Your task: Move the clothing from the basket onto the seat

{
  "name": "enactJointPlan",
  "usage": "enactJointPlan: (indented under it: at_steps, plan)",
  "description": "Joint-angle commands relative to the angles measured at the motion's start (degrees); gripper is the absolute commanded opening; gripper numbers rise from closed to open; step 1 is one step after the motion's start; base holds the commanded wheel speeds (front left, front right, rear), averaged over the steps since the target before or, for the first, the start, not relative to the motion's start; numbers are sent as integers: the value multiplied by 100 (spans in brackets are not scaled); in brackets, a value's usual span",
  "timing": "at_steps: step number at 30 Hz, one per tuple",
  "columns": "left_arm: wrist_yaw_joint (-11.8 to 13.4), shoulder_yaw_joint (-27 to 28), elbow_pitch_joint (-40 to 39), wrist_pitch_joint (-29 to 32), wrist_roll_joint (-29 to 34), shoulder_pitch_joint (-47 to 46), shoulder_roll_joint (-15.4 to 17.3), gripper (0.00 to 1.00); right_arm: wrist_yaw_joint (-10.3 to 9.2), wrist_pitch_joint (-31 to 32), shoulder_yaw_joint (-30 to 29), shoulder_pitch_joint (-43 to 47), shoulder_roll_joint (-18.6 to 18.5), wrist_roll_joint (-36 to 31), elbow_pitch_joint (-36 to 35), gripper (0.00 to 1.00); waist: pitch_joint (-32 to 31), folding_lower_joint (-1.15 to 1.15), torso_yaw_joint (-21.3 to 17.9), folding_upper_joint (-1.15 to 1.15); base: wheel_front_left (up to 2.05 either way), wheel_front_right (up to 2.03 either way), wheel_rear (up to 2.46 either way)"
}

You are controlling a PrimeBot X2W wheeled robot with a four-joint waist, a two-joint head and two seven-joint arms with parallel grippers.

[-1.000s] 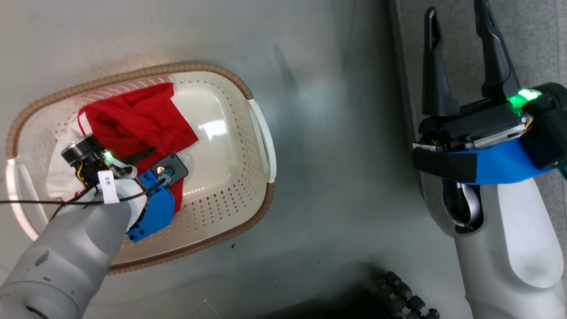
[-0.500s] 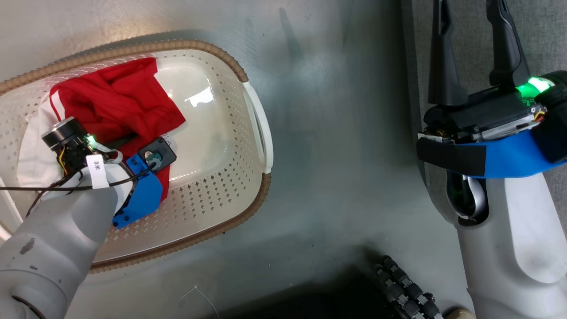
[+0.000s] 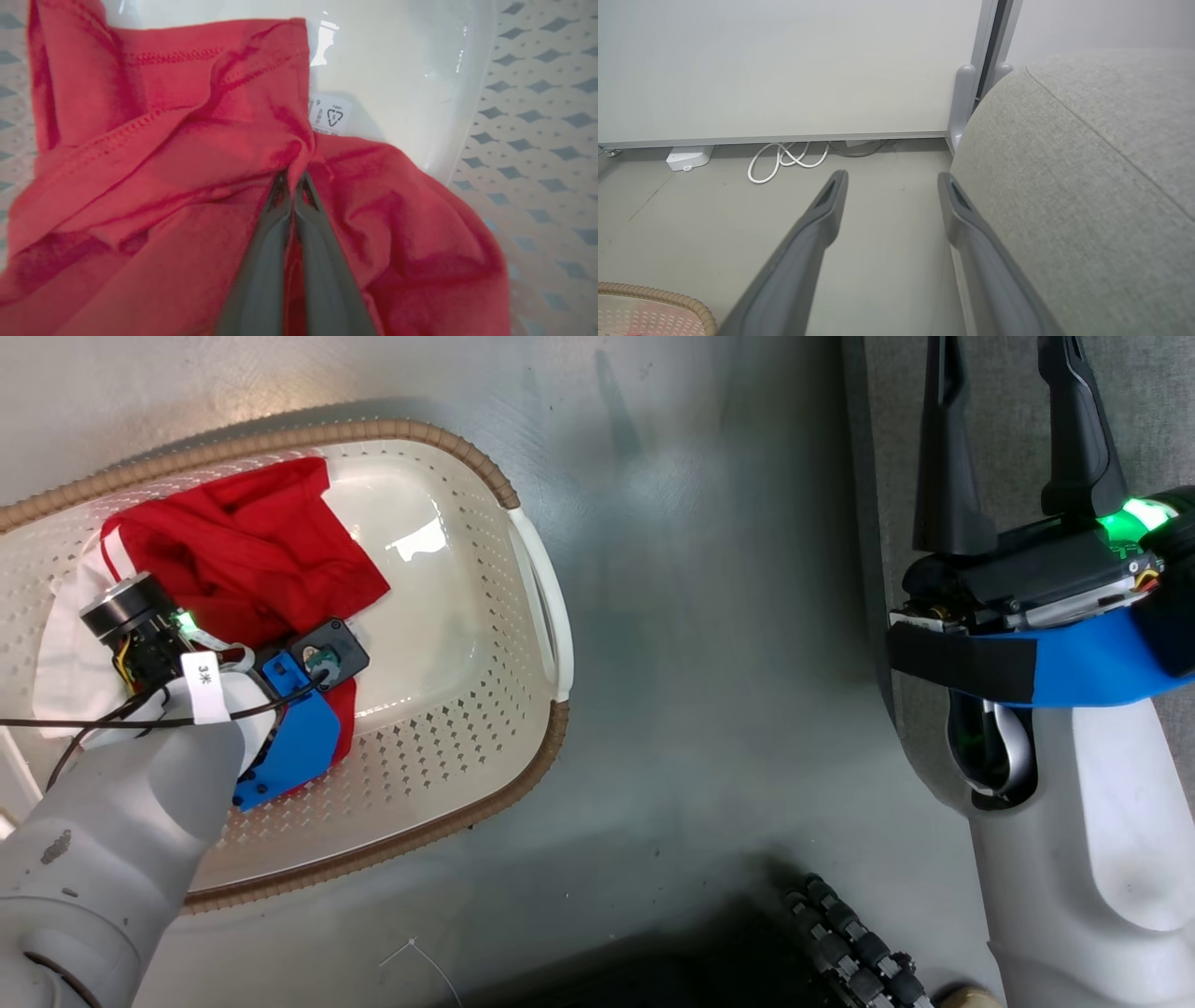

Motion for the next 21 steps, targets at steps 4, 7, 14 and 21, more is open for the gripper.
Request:
enactJointPlan:
  at_steps: [4, 7, 14, 21]
  plan:
    - [9, -17, 24, -43, -16, -8, -32, 0, -6, -1, -32, -16, 12, 20, 38, 100, -121, 0, 32, 0, 0, 0, 0]
    - [6, -18, 25, -72, -43, 25, -82, 0, -6, -1, -48, 15, 12, 12, 70, 100, -225, 0, 55, 0, 0, 0, 0]
    - [-5, -12, 25, -237, -123, 112, -309, 0, -6, -1, -116, 108, 12, -54, 146, 100, -515, 0, 190, 0, 0, 0, 0]
    - [-15, -2, -5, -532, -280, 287, -648, 0, -6, -1, -174, 242, 11, -100, 247, 100, -960, 0, 388, 0, 0, 0, 0]
